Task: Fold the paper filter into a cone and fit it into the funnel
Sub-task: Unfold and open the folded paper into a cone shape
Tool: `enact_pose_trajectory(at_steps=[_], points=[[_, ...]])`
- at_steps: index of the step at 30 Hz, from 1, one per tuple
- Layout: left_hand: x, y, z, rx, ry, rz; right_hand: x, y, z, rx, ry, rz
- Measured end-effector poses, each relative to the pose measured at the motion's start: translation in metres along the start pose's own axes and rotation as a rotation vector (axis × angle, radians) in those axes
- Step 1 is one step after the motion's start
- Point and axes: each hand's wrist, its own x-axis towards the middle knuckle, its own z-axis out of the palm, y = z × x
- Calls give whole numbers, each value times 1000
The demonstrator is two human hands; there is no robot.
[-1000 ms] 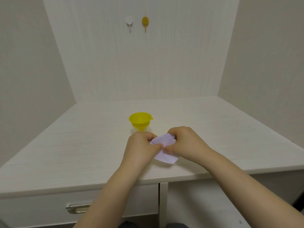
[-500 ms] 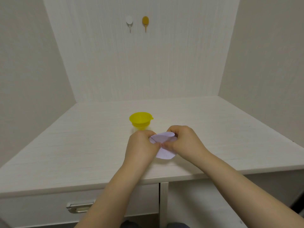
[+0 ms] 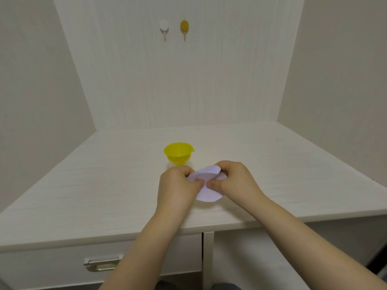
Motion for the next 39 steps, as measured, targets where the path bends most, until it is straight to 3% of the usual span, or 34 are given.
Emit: enact_pose_trajectory(at_steps=[8, 18, 23, 39], points=[[0, 1, -3, -11, -55, 24, 1, 1, -4, 2, -13, -7], [3, 2, -9, -49, -173, 19, 3, -2, -5, -194, -26, -36], [4, 4, -13, 3, -199, 28, 3, -5, -14, -89, -114, -7], [4, 8, -16, 94, -199, 11, 3, -11, -19, -72, -78, 12]])
